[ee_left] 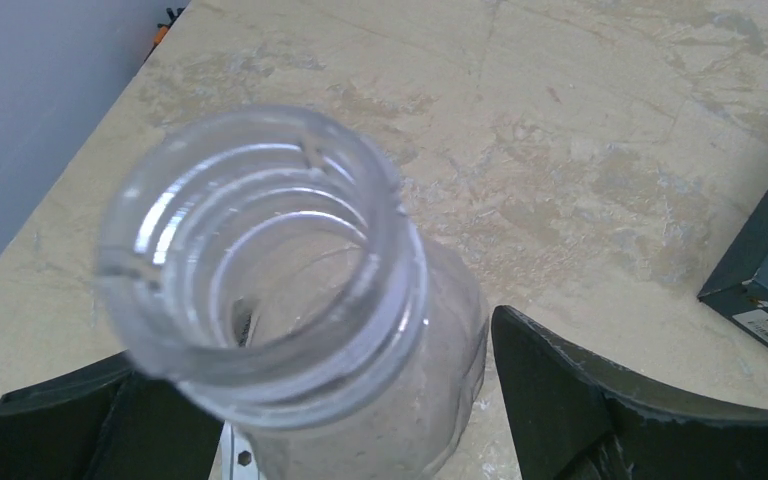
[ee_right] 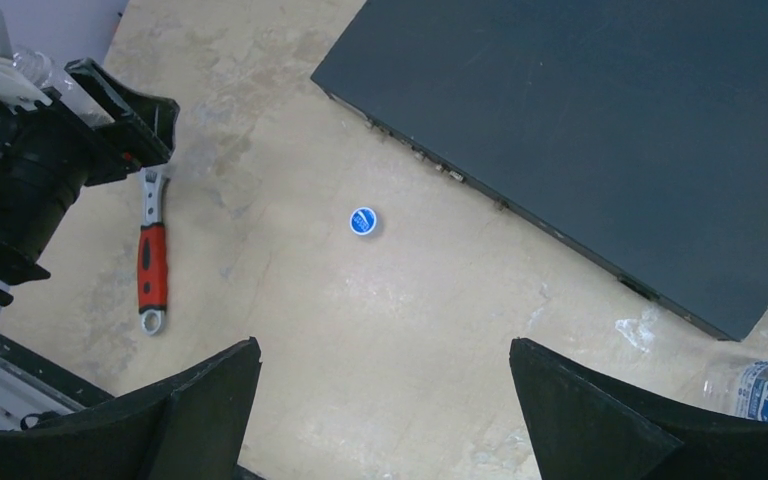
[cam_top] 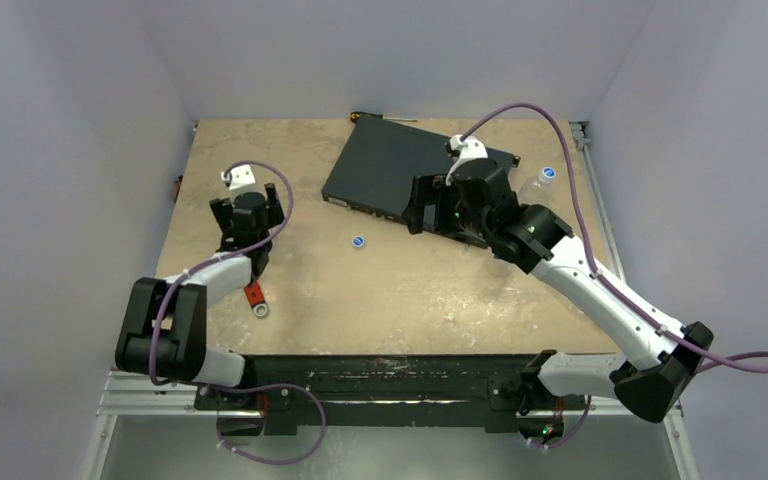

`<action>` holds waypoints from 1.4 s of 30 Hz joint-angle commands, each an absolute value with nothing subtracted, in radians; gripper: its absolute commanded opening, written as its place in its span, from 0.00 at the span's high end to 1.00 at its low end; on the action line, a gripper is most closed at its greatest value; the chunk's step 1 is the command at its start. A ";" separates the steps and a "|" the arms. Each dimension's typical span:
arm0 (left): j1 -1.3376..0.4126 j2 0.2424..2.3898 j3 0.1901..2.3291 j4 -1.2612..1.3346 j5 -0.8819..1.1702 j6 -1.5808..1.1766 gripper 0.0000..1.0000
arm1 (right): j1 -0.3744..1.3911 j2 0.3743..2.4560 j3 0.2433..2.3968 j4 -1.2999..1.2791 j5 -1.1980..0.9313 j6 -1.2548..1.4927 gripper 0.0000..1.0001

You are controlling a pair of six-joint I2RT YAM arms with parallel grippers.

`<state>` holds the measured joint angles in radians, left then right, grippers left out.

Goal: Screw on the bottle caps
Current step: Place the plastic bottle at the center of the board, then pick up the plastic bottle at the center of the board.

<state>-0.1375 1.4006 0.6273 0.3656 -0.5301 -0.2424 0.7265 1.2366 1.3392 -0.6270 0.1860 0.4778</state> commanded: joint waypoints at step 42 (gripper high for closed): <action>-0.213 1.120 0.942 -0.066 0.822 -0.594 0.58 | 1.062 1.440 1.195 -0.022 0.166 0.244 0.02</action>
<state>-0.1947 1.1034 0.9035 -0.1055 0.7952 -0.5480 1.0420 1.4342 1.1316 -0.0811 0.0883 0.2592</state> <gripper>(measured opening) 0.475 0.983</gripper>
